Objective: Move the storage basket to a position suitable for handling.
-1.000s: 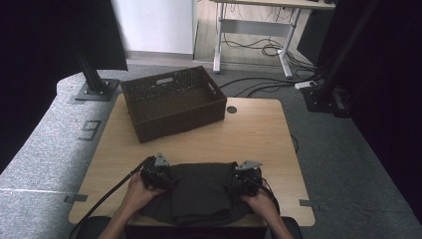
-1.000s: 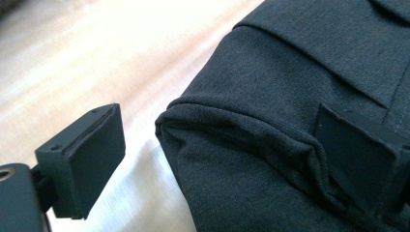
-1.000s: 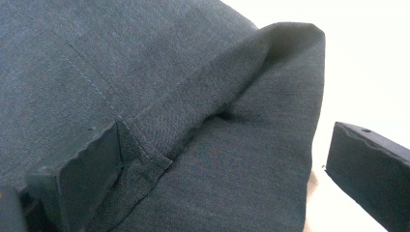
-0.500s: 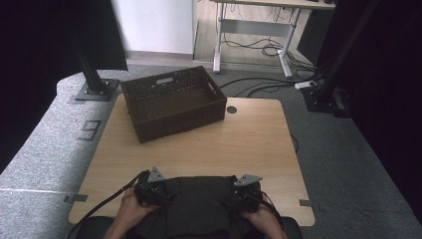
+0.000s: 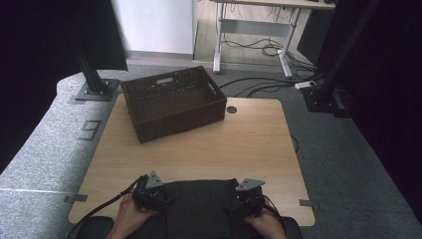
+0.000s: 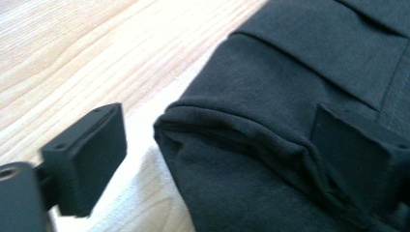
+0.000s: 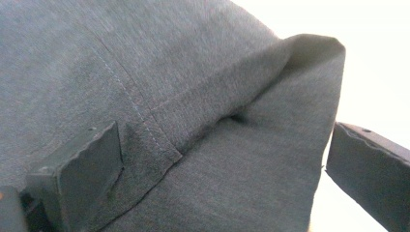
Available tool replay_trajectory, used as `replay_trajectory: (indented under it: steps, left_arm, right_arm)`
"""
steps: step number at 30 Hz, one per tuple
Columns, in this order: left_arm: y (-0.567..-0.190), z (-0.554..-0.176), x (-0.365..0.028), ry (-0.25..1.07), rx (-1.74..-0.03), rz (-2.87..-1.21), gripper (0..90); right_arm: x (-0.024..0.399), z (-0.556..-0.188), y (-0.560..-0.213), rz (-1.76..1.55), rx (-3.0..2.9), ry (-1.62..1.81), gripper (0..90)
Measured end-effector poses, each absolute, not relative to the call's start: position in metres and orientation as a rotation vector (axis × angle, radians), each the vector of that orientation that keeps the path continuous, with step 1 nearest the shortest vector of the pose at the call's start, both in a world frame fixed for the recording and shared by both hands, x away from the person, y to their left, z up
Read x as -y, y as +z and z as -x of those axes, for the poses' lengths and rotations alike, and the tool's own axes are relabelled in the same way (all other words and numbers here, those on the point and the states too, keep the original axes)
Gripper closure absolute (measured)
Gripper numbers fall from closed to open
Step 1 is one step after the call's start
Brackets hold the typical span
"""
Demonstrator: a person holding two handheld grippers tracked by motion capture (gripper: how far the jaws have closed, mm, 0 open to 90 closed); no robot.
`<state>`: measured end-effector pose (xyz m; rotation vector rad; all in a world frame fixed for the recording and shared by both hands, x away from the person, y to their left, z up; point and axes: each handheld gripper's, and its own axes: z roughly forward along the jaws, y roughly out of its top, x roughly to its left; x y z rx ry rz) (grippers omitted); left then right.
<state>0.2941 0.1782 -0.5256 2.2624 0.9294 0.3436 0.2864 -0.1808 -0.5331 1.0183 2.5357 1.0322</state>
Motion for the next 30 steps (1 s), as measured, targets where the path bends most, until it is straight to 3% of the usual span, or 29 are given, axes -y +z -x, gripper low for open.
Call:
replay_trajectory:
  steps: [5, 13, 30]
  left_arm:
    - [-0.515, -0.306, -0.188, 0.307, -0.954, -2.231, 2.5]
    - [-0.498, -0.341, -0.208, 0.377, -1.043, -2.195, 3.9]
    - [-0.449, -0.409, -0.231, 0.491, -1.114, -2.156, 11.7]
  right_arm:
    - [0.193, -0.296, -0.518, -1.04, -2.477, 1.075, 0.0]
    - [0.217, -0.325, -0.502, -1.108, -2.342, 1.023, 0.0]
    - [0.256, -0.356, -0.551, -1.318, -2.281, 0.899, 0.0]
